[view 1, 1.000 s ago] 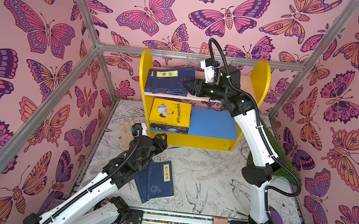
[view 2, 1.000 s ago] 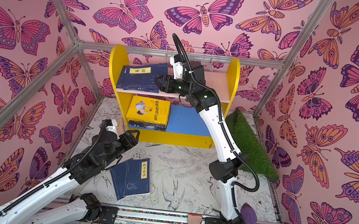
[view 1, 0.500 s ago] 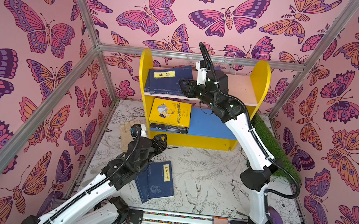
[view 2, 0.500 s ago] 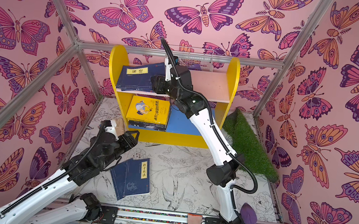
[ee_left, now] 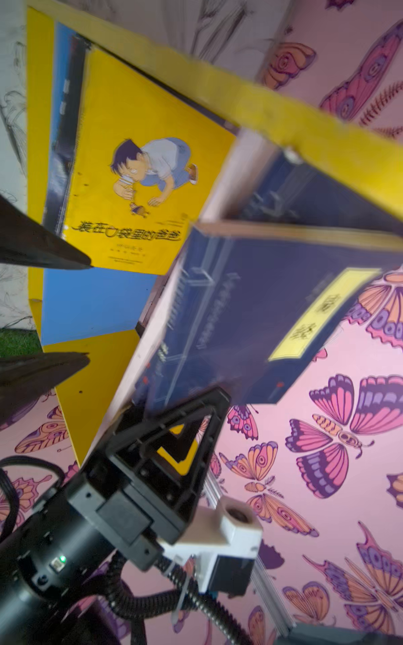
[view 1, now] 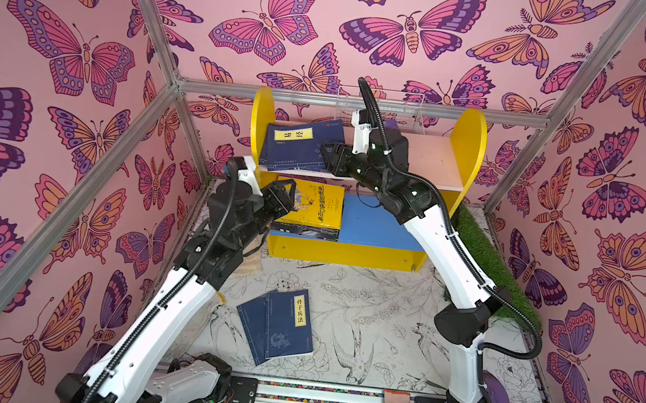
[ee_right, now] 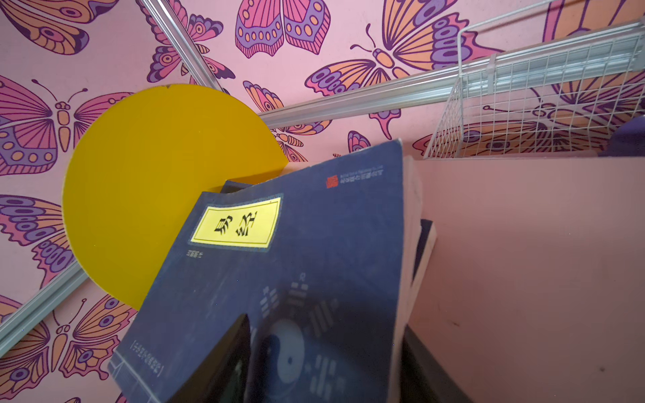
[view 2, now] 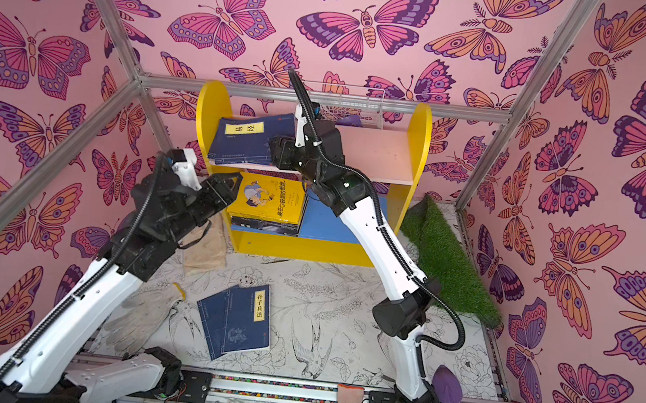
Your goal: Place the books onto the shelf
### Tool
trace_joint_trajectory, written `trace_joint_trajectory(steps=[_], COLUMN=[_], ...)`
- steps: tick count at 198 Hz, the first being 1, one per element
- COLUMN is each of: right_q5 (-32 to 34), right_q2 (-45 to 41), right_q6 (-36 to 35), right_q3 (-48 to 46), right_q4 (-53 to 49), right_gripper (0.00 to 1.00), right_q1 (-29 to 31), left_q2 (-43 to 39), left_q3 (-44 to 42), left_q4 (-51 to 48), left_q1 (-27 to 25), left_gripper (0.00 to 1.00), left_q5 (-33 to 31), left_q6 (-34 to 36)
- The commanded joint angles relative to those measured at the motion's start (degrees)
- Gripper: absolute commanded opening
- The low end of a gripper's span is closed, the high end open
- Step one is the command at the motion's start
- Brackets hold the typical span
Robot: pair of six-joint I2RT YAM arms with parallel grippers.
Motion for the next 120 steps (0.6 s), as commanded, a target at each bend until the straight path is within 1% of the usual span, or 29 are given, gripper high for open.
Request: trace_joint_trajectory(steps=[1, 43, 54, 96, 100, 120], right_q5=[-1.5, -3.54, -3.84, -4.3, -4.29, -4.05], right_q2=[-0.64, -1.37, -1.53, -2.13, -2.22, -2.74], right_q6=[0.63, -0.51, -0.84, -1.64, -1.78, -2.09], right_q3=[-2.97, -3.97, -4.16, -5.26, -5.43, -6.49], right_q4=[-5.64, -5.32, -5.18, -5.09, -4.99, -4.68], right_gripper=[0.62, 0.63, 0.63, 0.64, 0.64, 0.64], right_q1=[0.85, 0.86, 0.85, 0.9, 0.89, 0.87], left_q2=[3.45, 5.44, 5.89, 6.51, 8.55, 10.02], left_q3=[4.37, 6.82, 7.3, 9.76, 10.22, 12.54], left_q4=[-5.62, -6.77, -7.36, -8.26, -8.37, -9.71], left_q1=[0.55, 0.73, 1.24, 3.3, 3.44, 4.42], left_gripper=[0.3, 0.28, 0.25, 0.24, 0.24, 0.22], left_q5=[3.39, 1.68, 1.33, 0.7, 0.72, 1.21], left_q6=[3.44, 4.18, 4.29, 5.09, 5.35, 6.15])
